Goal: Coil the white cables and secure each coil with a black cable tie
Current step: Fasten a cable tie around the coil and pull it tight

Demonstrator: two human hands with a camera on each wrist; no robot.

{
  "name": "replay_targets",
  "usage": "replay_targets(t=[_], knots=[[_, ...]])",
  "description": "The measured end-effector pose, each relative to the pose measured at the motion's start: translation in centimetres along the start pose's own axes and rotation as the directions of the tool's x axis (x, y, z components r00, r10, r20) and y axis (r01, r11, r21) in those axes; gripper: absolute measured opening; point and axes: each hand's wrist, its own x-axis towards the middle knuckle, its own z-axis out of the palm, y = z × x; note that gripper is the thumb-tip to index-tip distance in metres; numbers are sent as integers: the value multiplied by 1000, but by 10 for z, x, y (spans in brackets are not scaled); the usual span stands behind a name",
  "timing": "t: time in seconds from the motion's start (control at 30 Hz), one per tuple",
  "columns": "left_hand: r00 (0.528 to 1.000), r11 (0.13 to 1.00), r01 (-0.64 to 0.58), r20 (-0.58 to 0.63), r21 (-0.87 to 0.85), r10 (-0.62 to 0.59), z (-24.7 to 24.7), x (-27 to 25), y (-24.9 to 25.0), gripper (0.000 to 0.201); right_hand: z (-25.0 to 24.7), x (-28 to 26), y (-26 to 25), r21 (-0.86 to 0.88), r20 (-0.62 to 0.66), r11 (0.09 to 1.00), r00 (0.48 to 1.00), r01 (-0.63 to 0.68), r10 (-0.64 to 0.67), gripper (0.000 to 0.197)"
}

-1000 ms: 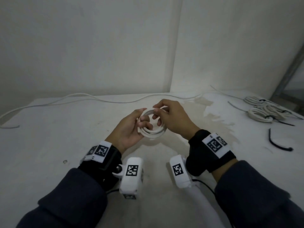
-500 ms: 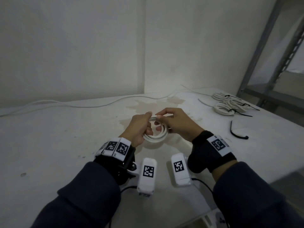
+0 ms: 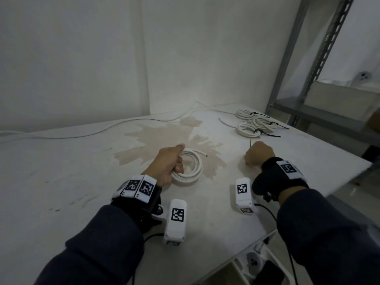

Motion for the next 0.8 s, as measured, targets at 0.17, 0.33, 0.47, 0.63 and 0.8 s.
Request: replay_targets(t=[0.17, 0.33, 0.47, 0.63, 0.8], knots=[[1000, 1000, 23, 8, -15, -23, 4, 3, -1, 34, 3, 6, -2, 114, -61, 992, 997, 46, -39, 27], [1000, 1000, 23, 6, -17, -23, -4, 5, 1, 34, 2, 3, -3, 265, -170, 958, 983, 107, -63, 13], [1000, 999, 6, 4, -38, -6, -11, 5, 2, 33, -5, -7, -3, 428, -269, 892, 963, 143, -25, 16], [1000, 999, -22, -9, -48, 22, -23, 2, 7, 30, -25, -43, -36, 887, -167, 403, 970, 226, -177, 31], [994, 995, -89, -56, 37, 91, -53, -9, 17, 34, -23, -93, -109, 995, 99, 68, 852, -74, -515, 31]])
